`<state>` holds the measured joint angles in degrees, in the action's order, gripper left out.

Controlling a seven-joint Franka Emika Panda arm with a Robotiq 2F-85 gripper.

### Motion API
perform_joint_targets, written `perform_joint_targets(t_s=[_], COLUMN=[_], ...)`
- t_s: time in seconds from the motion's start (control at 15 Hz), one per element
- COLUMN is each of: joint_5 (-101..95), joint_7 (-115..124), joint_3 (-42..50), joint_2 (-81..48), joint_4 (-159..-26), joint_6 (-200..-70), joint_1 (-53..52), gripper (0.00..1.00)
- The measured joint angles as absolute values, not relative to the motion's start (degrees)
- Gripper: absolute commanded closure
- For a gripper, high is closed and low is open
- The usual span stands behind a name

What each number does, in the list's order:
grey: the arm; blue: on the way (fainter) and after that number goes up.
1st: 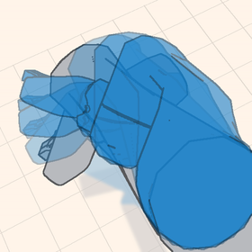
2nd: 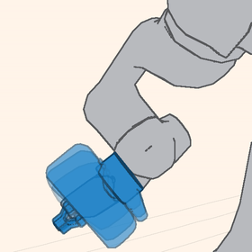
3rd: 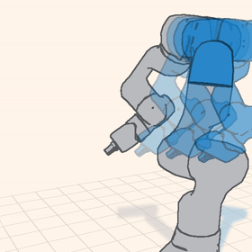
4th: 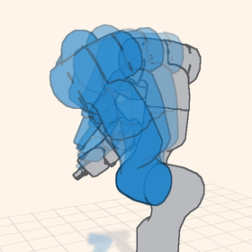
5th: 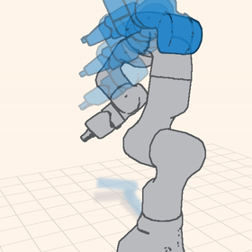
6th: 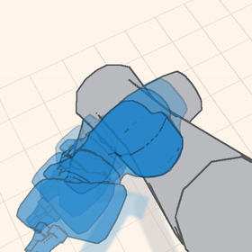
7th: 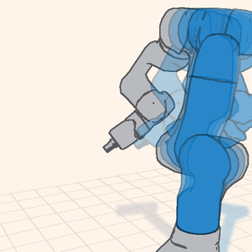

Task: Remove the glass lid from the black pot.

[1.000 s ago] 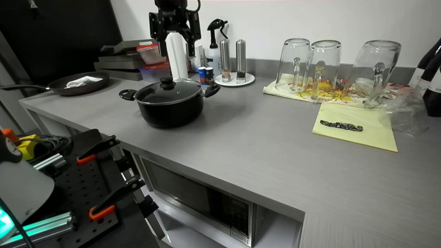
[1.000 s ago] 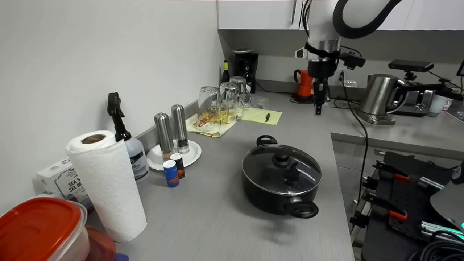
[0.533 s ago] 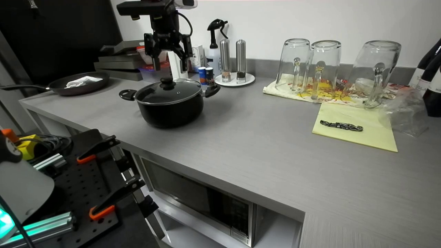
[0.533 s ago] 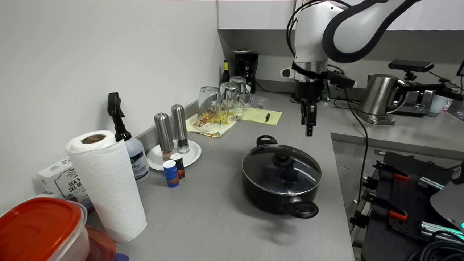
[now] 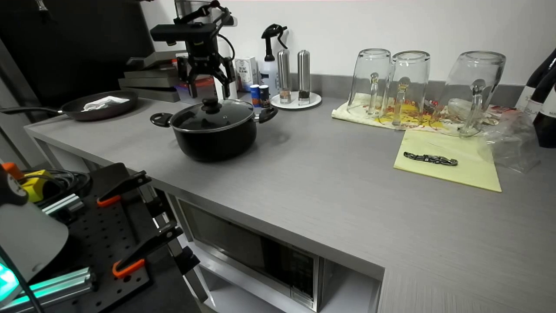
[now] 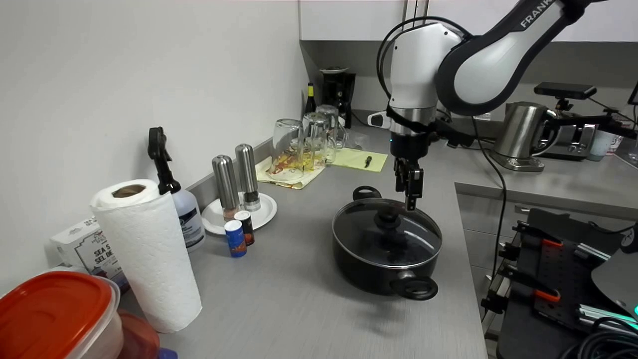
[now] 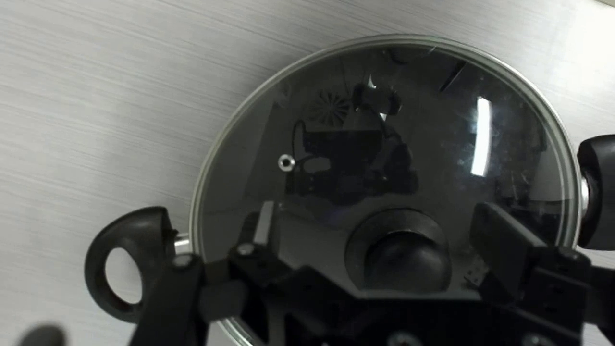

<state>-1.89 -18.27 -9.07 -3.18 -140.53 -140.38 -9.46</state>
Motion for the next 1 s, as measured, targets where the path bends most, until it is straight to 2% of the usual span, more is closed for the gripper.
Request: perform_joint_targets(t_s=[0.73,0.8,0.87,1.0], joint_5=[-1.87,-1.87,-1.87,-1.85], joint_7=[-22.09,-22.49,-22.82,-23.57], joint_3=[-12.52,-12.68,-12.83,-13.07], joint_2=[-7.21,-7.44,-7.65,-7.91], joint_4=[-138.60,-138.53,-138.47,-138.33], joint_6=[-143.32,-143.54,-143.74,-143.87], joint_1=[-9.77,-9.77,-9.76,-9.76], gripper=[0.00,0.08,0.28,0.42])
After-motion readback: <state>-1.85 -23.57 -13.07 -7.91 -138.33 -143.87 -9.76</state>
